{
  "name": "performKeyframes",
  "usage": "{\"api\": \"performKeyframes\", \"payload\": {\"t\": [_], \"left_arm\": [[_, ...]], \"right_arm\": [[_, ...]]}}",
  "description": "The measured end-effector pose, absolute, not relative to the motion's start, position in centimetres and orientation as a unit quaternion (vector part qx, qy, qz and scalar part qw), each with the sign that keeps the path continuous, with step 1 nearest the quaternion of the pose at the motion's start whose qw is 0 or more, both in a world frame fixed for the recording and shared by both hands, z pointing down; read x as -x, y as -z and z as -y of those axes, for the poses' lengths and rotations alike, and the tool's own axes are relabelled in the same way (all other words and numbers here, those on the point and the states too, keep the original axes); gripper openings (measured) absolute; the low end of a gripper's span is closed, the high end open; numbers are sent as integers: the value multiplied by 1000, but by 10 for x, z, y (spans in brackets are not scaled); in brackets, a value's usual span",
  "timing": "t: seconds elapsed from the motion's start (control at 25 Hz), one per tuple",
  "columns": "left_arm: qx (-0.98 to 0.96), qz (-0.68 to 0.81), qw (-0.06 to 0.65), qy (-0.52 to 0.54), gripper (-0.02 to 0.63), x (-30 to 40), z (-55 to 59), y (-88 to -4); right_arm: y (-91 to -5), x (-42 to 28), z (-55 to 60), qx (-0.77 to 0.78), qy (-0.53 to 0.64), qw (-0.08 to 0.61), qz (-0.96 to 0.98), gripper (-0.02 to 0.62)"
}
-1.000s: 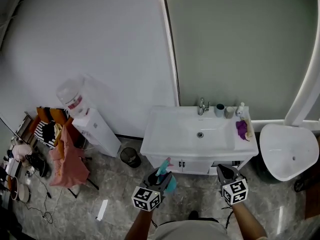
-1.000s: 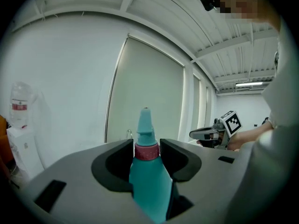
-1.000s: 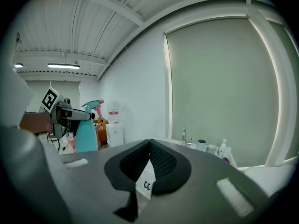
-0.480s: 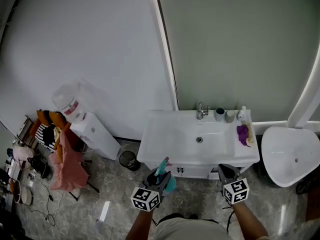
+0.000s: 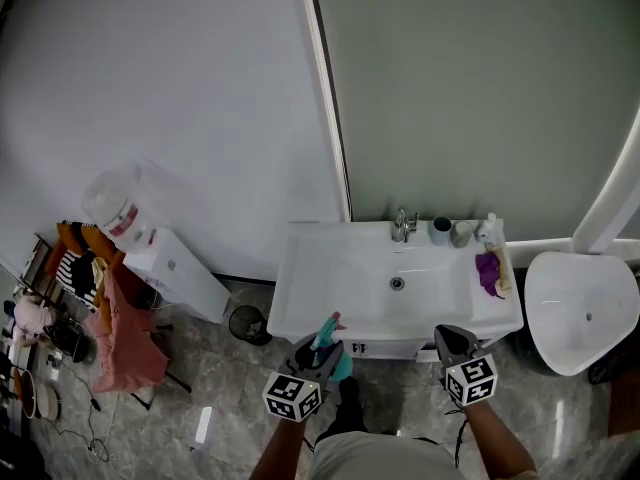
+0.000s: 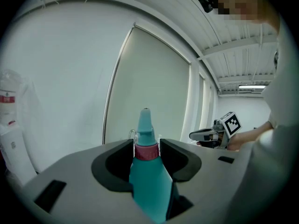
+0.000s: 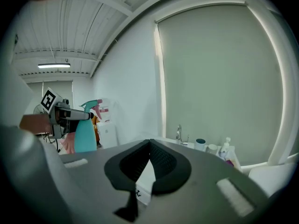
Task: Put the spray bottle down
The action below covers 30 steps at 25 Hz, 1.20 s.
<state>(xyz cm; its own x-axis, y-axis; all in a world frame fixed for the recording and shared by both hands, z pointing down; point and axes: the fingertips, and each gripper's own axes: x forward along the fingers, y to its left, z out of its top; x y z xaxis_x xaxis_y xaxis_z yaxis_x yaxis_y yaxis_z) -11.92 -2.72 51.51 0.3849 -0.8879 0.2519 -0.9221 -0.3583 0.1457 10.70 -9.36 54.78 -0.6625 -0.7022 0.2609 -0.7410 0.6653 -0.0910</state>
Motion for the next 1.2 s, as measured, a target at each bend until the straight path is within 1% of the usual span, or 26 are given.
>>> {"api": "performKeyframes", "payload": {"t": [0.28,0.8,1.2], "left_arm": [[-837,529,123,-71,178,165,104,-505],[-871,470,110,-91,178,217,235,-498],[-888,436,107,-96,178,230,287,-507]], "right_arm": [[-541,-61,156,-415,-102,106,898,11],[-535,5,262,-456,-111,116,875,11],[-544,20,294,-489,-119,112,857,11]]}}
